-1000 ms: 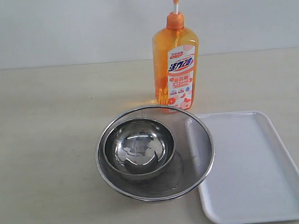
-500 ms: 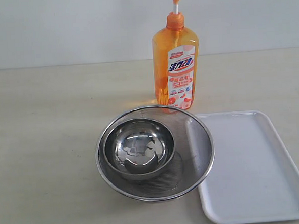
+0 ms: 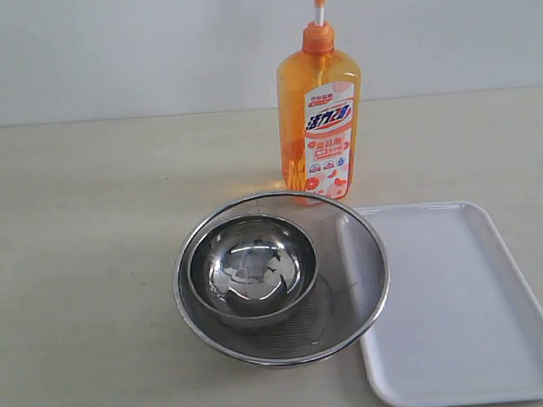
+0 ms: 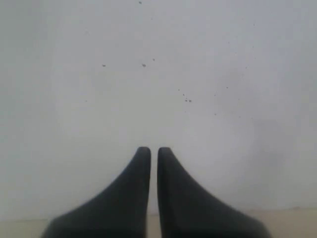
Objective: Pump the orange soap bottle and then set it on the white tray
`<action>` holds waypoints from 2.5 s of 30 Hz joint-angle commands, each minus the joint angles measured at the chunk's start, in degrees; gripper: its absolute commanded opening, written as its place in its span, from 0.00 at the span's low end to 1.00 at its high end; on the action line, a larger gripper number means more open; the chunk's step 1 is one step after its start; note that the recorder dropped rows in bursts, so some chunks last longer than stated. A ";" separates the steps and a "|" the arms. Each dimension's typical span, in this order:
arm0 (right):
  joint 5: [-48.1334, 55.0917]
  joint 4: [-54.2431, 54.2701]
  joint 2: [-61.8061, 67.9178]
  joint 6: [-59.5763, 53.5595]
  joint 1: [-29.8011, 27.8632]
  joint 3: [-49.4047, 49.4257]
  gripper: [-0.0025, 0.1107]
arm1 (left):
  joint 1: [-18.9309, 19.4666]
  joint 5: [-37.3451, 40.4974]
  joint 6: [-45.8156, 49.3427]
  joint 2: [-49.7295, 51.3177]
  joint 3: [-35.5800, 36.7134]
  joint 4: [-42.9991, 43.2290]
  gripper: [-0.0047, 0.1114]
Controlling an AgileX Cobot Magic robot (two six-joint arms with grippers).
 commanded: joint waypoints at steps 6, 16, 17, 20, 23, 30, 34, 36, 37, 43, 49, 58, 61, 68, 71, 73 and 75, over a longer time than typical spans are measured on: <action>-0.40 -0.08 -0.27 0.00 -0.12 -0.02 0.02 | 0.18 2.78 -4.45 5.08 -0.40 -0.10 0.08; -0.40 -0.08 -0.27 0.00 -0.12 -0.02 0.02 | -7.55 -8.29 -5.07 21.83 -0.78 8.01 0.08; -0.40 -0.08 -0.27 0.00 -0.12 -0.02 0.02 | -8.74 -10.63 -6.62 23.48 -0.78 11.50 0.08; -0.40 -0.08 -0.27 0.00 -0.12 -0.02 0.02 | -10.83 -18.95 -16.52 27.96 -0.85 25.91 0.08; -0.40 -0.08 -0.27 0.00 -0.12 -0.02 0.02 | -10.92 -24.38 -30.71 33.06 -3.15 38.71 0.08; -0.40 -0.08 -0.27 0.00 -0.12 -0.02 0.02 | -10.92 -26.55 -41.27 43.80 -12.92 54.54 0.08; -0.40 -0.08 -0.27 0.00 -0.12 -0.02 0.02 | -10.92 -26.70 -46.58 48.65 -18.60 62.32 0.08; -0.40 -0.08 -0.27 0.00 -0.12 -0.02 0.02 | -10.92 -27.17 -49.65 50.98 -21.52 67.38 0.08; -0.40 -0.08 -0.27 0.00 -0.12 -0.02 0.02 | -10.92 -27.38 -51.89 52.61 -22.95 69.89 0.08; -0.40 -0.08 -0.27 0.00 -0.12 -0.02 0.02 | -10.81 -30.18 -58.63 61.17 -29.94 80.57 0.08; -0.40 -0.08 -0.27 0.00 -0.12 -0.02 0.02 | -8.09 -39.46 -59.79 69.83 -34.95 86.61 0.08; -0.40 -0.08 -0.27 0.00 -0.12 -0.02 0.02 | -0.66 -60.27 -61.57 83.79 -41.93 90.00 0.08; -0.40 -0.08 -0.27 0.00 -0.12 -0.02 0.02 | -0.54 -63.43 -61.76 87.43 -44.10 91.30 0.08; -0.17 -0.08 -0.27 0.00 -0.12 -0.02 0.02 | -3.08 -62.70 -61.76 92.69 -47.72 90.41 0.08; -0.29 -0.08 -0.27 0.00 -0.12 -0.02 0.02 | -5.57 -57.93 -61.76 92.85 -48.12 86.79 0.08; -0.29 -0.08 -0.27 0.00 -0.12 -0.02 0.02 | -7.19 -55.61 -59.95 92.85 -48.53 83.36 0.08; -0.29 -0.08 -0.27 0.00 -0.12 -0.02 0.02 | -8.75 -54.89 -56.69 92.85 -49.12 81.89 0.08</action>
